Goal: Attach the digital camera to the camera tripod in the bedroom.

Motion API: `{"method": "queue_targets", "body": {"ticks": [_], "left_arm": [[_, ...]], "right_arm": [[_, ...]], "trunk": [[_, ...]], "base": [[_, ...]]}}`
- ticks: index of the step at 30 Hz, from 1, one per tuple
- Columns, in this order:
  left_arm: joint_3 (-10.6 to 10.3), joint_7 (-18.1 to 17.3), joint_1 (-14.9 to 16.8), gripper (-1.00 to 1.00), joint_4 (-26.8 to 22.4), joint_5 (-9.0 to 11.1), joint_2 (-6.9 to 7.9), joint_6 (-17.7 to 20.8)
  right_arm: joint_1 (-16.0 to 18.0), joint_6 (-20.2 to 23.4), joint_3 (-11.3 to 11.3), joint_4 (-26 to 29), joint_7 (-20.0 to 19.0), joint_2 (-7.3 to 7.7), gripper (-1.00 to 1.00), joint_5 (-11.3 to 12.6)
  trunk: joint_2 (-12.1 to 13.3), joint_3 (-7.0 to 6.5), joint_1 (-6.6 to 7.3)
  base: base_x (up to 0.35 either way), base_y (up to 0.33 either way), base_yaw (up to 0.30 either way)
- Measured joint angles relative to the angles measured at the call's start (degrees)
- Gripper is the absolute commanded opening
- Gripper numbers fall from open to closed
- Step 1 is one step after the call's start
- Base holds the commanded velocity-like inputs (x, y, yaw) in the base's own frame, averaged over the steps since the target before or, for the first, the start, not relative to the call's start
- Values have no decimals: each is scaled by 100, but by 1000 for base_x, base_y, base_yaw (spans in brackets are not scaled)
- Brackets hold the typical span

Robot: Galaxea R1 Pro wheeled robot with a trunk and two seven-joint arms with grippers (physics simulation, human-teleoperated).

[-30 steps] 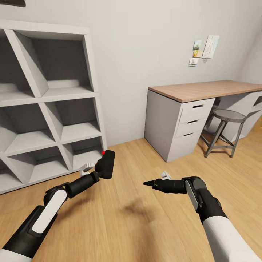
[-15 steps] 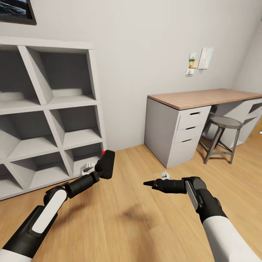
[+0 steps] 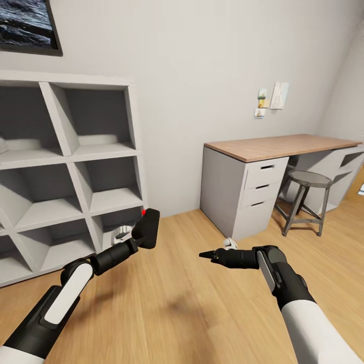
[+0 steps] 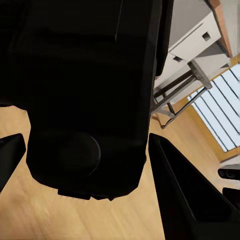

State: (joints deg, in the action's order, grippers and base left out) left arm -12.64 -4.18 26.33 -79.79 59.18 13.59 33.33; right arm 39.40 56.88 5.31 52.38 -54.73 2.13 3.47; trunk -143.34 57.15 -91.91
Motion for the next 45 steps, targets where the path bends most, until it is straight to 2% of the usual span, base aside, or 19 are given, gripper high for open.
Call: {"method": "queue_targets", "body": {"ticks": [9, 19, 21, 23, 24, 25, 26, 27, 28, 29, 30, 36, 45], "left_arm": [[0, 0, 0, -100, 0, 1, 0, 0], [-3, -58, 0, -100, -14, -3, 2, 2], [-20, -238, 0, -100, -33, 2, 5, 4], [-38, -638, 0, -100, -44, 0, 11, 3], [-47, -1018, 0, -100, -46, 5, 16, 5], [-50, -1240, 0, -100, -43, -36, 20, 0], [-55, -1693, 0, -100, -28, -36, 29, 0], [-55, -1927, 0, -100, -15, -77, 36, -10], [-58, -2347, 0, -100, 23, -80, 45, -13], [-57, -2543, -1, -100, 50, -115, 50, -25], [-59, -3146, -1, -100, 231, -154, 65, -25], [-56, -3451, -1, -100, 403, -191, 70, -37], [-49, -3490, -1, -100, 434, -185, 69, -36]], "right_arm": [[-2, 0, 0, 0, -3, -2, 100, 0], [-3, 0, 0, -4, 1, -2, 100, 2], [-4, 0, 0, -6, 0, -2, 100, 2], [-5, 0, 0, -8, -1, -2, 100, 1], [-5, 1, 0, -8, -2, 1, 100, 0], [-5, 3, 0, -8, -2, 2, 100, 0], [-2, 5, 0, -8, -3, 4, 100, 0], [-2, 5, 0, -8, -3, 4, 100, 0], [-3, 6, 0, -9, -3, 5, 100, -1], [-4, 7, 0, -9, -3, 5, 100, -1], [0, 8, 0, -7, -3, 6, 100, -1], [-1, 6, 0, -9, 1, 0, 100, 3], [-1, 3, 0, -9, 5, -2, 100, 5]], "trunk": [[12, -200, 23], [412, -379, 242], [492, -415, 286], [573, -451, 330], [613, -469, 352], [653, -487, 374], [693, -505, 396], [733, -523, 418], [773, -541, 440], [813, -559, 462], [854, -577, 484], [1094, -685, 615], [1455, -846, 813]], "base": [[0, 0, 0], [0, 0, 0], [0, 0, 0], [0, 0, 0], [0, 0, 0], [0, 0, 0], [0, 0, 0], [0, 0, 0], [0, 0, 0], [0, 0, 0], [0, 0, 0], [0, 0, 0], [0, 0, 0]]}}
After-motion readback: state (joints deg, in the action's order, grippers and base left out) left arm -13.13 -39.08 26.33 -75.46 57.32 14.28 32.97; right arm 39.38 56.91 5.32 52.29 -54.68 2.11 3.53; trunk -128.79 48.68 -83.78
